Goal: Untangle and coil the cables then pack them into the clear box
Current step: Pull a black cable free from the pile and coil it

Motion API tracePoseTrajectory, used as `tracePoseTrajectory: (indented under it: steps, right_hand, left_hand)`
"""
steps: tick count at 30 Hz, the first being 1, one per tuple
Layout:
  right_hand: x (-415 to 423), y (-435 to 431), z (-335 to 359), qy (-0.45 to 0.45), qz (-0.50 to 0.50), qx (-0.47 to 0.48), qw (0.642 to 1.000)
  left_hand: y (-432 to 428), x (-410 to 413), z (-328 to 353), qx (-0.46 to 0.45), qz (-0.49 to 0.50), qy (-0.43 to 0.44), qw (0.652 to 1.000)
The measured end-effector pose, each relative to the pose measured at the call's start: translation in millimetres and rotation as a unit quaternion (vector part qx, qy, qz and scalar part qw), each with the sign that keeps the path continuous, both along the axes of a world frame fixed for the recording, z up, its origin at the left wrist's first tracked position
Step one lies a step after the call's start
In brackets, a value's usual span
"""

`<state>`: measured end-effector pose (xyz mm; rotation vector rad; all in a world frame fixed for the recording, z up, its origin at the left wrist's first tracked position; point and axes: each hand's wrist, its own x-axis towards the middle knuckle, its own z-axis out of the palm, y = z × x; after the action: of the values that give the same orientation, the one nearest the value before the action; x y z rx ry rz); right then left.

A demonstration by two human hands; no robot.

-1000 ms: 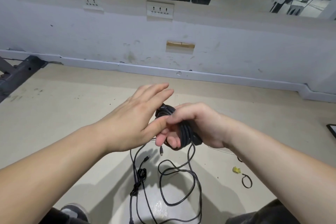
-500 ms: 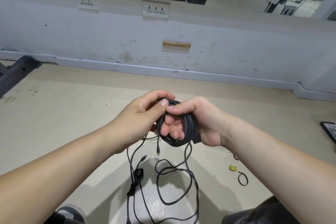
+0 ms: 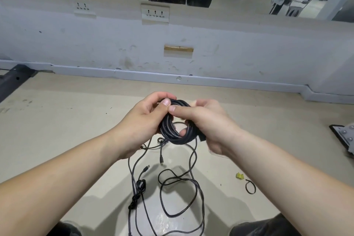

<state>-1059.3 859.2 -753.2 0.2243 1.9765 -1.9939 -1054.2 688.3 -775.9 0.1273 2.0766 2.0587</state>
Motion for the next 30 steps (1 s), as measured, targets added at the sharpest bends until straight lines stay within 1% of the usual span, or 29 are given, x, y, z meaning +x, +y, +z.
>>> tracePoseTrajectory:
  steps: [1,5,9,11,13,16,17,19,22,24,27,30]
  right_hand:
    - [-1.2,5.8,-0.3,0.005,0.000,0.023,1.000]
    - [4.1,23.0,-6.5,0.009,0.073,0.065,0.995]
    - [9.8,28.0,-13.8,0.034,0.070,0.120,0.990]
    - [11.6,33.2,-12.7,0.075,0.072,0.161,0.981]
    - [15.2,39.7,-9.6,0.121,0.081,0.200,0.969]
    - [24.5,50.7,-3.4,0.141,0.083,0.204,0.965]
    - [28.8,53.7,-1.9,0.138,0.081,0.203,0.966]
    - [40.2,60.4,-0.7,0.125,0.071,0.197,0.970]
    - [63.7,73.1,-7.0,0.099,0.049,0.192,0.975]
    - [81.4,81.0,-15.1,0.063,0.045,0.181,0.980]
    - [100.1,91.9,-29.5,0.016,0.032,0.152,0.988]
    - [100.9,105.1,-42.9,-0.021,0.032,0.185,0.982]
  left_hand:
    - [3.5,0.7,-1.6,-0.015,0.012,0.006,1.000]
    - [17.9,9.2,-7.9,-0.061,0.033,0.014,0.997]
    - [27.0,12.6,-8.2,-0.061,0.055,-0.041,0.996]
    - [33.9,14.5,-8.7,-0.034,0.059,-0.081,0.994]
    - [38.5,15.4,-6.7,0.020,0.052,-0.139,0.989]
    - [39.5,16.0,4.8,0.144,-0.022,-0.255,0.956]
    - [40.2,17.5,8.7,0.165,-0.052,-0.275,0.946]
    - [47.2,23.4,11.3,0.182,-0.089,-0.285,0.937]
    - [67.7,39.5,4.9,0.206,-0.101,-0.293,0.928]
    - [82.1,49.5,-5.4,0.219,-0.092,-0.298,0.925]
    - [100.9,60.0,-24.6,0.201,-0.080,-0.304,0.928]
    - [112.0,64.9,-40.4,0.151,-0.071,-0.305,0.937]
